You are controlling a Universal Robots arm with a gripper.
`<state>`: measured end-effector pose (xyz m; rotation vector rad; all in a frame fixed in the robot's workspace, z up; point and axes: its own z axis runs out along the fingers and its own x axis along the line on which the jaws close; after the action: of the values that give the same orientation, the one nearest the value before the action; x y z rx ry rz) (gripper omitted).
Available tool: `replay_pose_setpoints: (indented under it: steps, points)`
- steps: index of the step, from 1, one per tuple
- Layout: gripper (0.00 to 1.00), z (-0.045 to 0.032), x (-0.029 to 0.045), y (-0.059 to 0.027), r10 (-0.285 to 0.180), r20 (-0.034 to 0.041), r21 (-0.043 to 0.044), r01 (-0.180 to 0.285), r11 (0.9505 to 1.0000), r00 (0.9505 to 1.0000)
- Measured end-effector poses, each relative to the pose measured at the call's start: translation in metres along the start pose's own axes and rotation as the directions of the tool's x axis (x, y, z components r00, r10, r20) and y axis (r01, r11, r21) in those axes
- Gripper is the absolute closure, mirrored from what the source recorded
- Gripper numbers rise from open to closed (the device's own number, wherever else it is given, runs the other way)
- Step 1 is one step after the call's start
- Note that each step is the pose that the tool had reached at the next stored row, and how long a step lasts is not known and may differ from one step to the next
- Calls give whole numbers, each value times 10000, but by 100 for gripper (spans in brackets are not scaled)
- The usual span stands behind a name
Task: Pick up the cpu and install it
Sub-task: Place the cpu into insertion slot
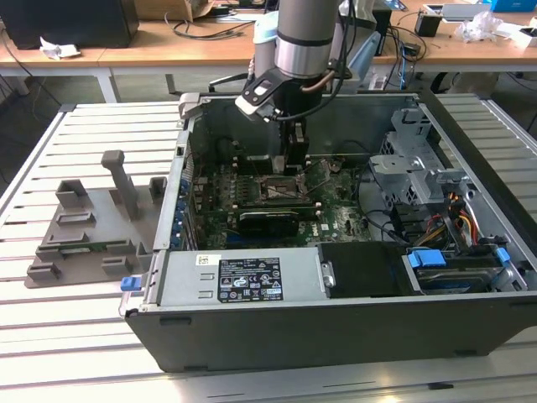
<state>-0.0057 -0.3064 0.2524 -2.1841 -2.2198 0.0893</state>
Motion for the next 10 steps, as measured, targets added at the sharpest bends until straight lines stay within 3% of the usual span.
replay_pose_setpoints:
  steps: [4, 10]
  points:
    - [45, 19, 1, -46, 1, 70, 2, -1, 10000, 10000]
    - [45, 24, 1, -60, 1, 74, 2, -1, 10000, 10000]
